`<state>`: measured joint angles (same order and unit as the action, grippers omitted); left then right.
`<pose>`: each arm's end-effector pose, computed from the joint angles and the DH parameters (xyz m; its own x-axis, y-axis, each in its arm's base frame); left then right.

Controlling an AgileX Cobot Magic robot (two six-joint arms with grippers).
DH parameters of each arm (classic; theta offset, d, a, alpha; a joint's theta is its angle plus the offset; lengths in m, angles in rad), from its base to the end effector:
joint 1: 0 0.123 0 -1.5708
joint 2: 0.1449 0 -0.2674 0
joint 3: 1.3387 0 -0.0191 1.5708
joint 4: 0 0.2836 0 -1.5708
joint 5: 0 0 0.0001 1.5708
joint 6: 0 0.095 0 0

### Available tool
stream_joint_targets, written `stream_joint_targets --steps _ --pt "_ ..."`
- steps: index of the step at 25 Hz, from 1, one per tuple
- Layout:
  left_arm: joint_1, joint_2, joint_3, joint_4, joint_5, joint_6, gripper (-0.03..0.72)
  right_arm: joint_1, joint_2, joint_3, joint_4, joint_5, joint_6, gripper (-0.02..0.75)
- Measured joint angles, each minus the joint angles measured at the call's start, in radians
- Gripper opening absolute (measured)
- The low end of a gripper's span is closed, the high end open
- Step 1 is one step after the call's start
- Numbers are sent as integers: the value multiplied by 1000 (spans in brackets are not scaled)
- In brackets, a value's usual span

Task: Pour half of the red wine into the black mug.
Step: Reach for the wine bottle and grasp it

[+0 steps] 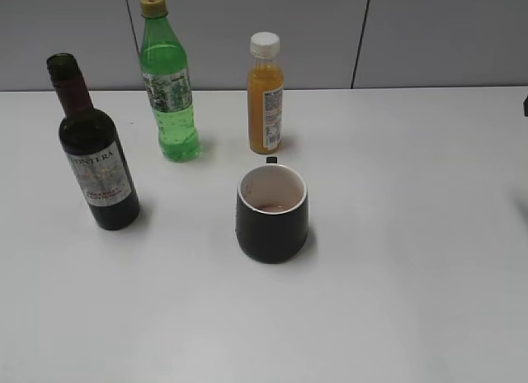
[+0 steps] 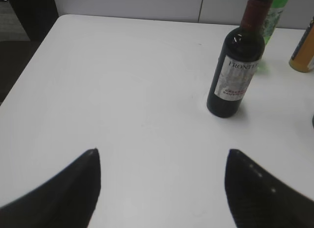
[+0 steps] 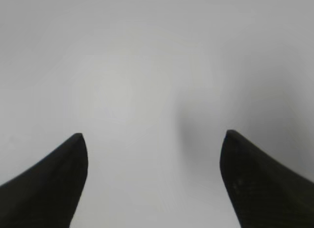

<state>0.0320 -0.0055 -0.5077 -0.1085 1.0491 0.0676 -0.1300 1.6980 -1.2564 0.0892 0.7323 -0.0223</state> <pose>0.0439 -0.0075 0.2952 -0.4305 -0.0005 -0.9026 0.0586 0.9979 -0.0285 0.3861 -0.0448 0.2162 -0.8714 0.1583 -0.4644 0.1404 0.9874 0.0732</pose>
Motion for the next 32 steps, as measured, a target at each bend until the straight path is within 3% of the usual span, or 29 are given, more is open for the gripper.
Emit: stream_joint_targets --steps 6,13,22,32 --pt "0 0 0 0 0 0 589 0 -1 -160 36 381 -51 598" --pt "0 0 0 0 0 0 589 63 -138 -143 50 449 -122 583" --pt "0 0 0 0 0 0 589 118 -483 181 38 435 -128 582" --pt "0 0 0 0 0 0 589 118 -918 599 35 279 -128 581"
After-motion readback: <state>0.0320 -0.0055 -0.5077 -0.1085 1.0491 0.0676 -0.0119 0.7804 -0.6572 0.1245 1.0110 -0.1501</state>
